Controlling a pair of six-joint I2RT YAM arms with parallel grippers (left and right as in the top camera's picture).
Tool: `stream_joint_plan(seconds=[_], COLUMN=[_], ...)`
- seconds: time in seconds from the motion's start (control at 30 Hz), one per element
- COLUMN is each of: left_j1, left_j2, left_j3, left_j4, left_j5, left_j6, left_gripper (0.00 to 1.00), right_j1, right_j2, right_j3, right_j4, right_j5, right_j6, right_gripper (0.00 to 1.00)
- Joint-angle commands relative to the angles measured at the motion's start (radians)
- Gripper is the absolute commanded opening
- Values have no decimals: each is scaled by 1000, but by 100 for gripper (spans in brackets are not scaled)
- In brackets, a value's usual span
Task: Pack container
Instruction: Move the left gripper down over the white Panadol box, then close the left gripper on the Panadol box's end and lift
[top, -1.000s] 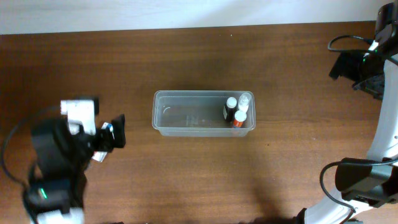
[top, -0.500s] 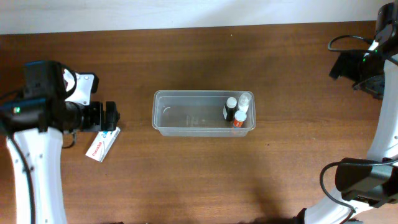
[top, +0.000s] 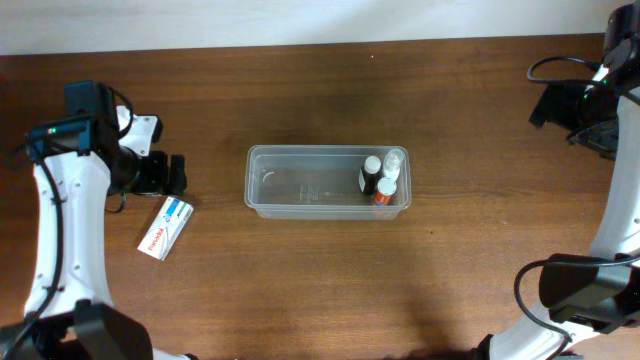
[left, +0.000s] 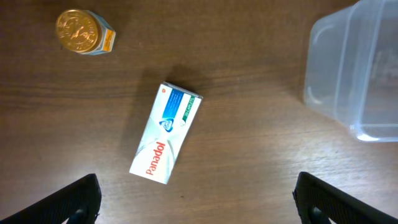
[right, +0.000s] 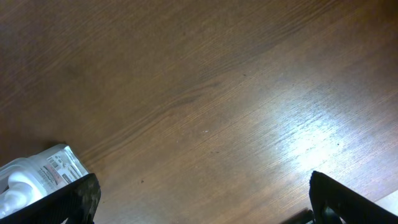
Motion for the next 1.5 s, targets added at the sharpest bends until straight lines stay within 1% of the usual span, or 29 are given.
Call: stream_joint_plan(seconds=[0.0,0.07,0.27,0.47,0.6,0.7,0.9,1.1,1.33,1.47], left_j1=[5,5,5,5,5,8,29,39,39,39], left_j2=[60,91,191,281,325,334,334,335,335,335], left_j3=[13,13,8,5,-2,-32,-97,-188,-241,-241], left_j4=[-19,-34,-43,-55,-56,-27,37,124,209,233], left_j5=[-7,-8,-11,-11,-31,-76,-110,-217,-210,-132], left_j6=[94,113,118,174,184,183,173,126,126,126], left_gripper=[99,99,99,99,99,99,99,99,99,99], right_j1=[-7,-7,-7,-7,-7,-7,-7,-7,-7,-7], right_j2=[-23,-23,-23,-23,-23,-23,-23,-23,-23,-23], right_j3=[15,15,15,15,15,15,15,15,15,15], right_j4=[1,1,1,1,1,1,1,1,1,1], right_j5=[-2,-2,-2,-2,-2,-2,-2,-2,-2,-2], right_j6=[13,13,13,13,13,12,13,13,13,13], right_gripper=[98,98,98,98,98,98,98,98,98,98])
